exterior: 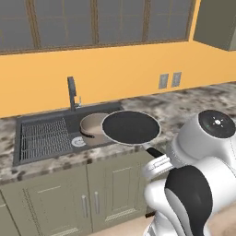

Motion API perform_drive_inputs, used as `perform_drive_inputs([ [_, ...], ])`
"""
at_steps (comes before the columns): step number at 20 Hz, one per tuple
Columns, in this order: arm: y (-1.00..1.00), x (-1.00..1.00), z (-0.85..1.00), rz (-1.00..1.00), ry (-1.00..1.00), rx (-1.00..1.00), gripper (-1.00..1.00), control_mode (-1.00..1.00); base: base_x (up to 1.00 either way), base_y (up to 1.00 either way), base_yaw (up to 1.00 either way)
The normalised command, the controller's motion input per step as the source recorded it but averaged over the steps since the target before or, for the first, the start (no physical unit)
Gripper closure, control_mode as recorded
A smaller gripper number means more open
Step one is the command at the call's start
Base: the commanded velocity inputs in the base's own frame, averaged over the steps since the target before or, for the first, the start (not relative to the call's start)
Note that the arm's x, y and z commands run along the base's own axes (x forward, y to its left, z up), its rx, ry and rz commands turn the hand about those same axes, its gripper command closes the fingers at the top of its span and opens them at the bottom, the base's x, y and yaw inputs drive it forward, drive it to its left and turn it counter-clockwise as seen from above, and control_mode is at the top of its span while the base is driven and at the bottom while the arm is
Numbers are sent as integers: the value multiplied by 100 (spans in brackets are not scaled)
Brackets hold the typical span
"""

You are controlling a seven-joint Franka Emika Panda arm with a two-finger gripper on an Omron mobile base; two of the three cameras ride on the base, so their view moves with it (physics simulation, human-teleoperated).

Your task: Move the pot and pan from the stove into the sink.

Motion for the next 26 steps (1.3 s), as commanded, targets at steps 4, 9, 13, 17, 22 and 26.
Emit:
perform_drive_inputs([
  [4, 0, 0, 0, 0, 0, 0, 100, 100, 26, -78, -6],
  [9, 0, 0, 0, 0, 0, 0, 100, 100, 21, -57, -1],
  [13, 0, 0, 0, 0, 0, 0, 100, 100, 6, -17, 2],
  [17, 0, 0, 0, 0, 0, 0, 100, 100, 31, 0, 0],
  [22, 0, 0, 0, 0, 0, 0, 100, 100, 57, 4, 0],
  [26, 0, 0, 0, 0, 0, 0, 100, 100, 45, 2, 0],
])
